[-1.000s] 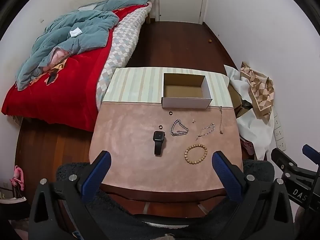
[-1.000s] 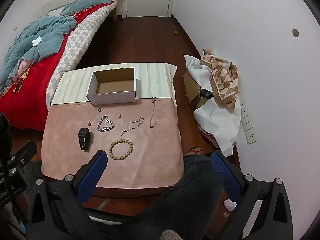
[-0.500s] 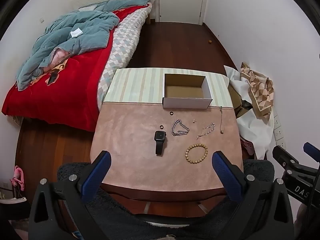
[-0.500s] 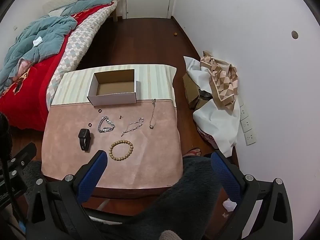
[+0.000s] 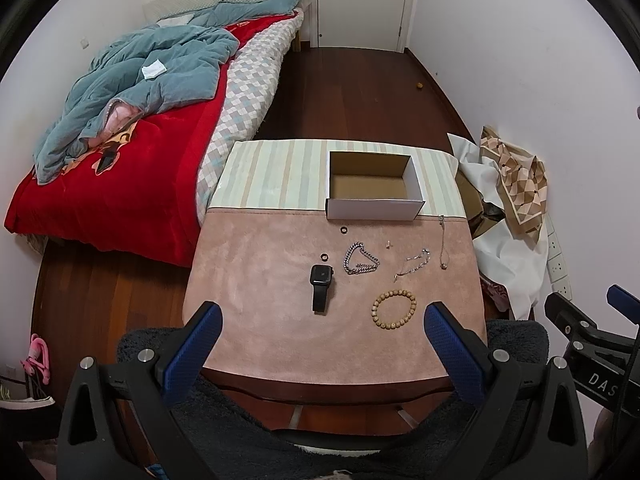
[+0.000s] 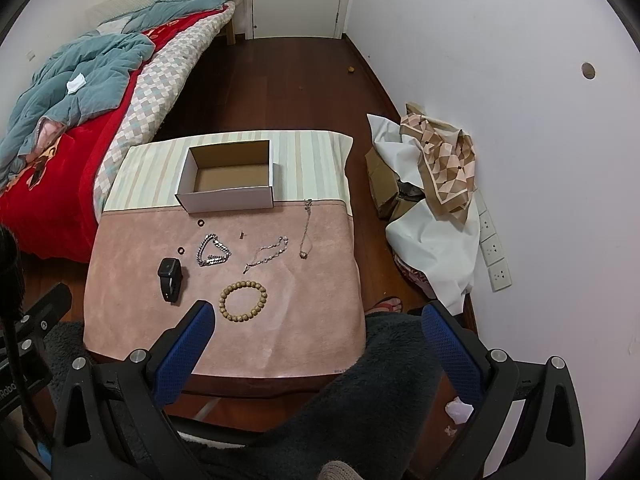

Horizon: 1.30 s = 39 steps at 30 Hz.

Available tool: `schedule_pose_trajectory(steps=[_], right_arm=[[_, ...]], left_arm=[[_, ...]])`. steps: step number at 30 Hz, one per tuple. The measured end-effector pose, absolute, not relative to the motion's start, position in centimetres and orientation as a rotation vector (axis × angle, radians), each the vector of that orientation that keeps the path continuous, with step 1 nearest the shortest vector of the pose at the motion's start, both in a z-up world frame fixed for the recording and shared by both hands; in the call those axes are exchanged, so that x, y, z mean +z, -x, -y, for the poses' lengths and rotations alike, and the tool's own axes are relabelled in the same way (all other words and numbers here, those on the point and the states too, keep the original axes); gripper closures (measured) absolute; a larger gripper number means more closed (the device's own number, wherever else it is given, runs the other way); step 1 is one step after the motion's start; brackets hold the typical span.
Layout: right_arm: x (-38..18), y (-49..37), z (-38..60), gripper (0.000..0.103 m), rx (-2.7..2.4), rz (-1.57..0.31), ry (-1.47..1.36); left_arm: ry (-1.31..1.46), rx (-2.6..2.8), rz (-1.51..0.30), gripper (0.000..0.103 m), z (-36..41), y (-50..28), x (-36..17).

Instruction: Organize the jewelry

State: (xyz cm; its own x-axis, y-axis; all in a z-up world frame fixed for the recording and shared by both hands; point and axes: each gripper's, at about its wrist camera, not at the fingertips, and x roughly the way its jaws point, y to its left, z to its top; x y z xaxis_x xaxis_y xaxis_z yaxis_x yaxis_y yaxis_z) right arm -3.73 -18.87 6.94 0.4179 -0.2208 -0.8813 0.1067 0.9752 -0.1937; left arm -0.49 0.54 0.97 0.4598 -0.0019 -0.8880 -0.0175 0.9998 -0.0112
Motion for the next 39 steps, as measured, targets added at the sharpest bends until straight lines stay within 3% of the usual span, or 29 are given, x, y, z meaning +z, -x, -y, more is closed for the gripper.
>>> schedule_pose_trajectory(steps=[39], right_arm=[[9.2, 4.9, 18.7, 0.0, -0.203, -1.072, 0.112]], left_arm=[[0.017, -0.005, -1.08, 0.0, 0.5, 0.4, 1.7]])
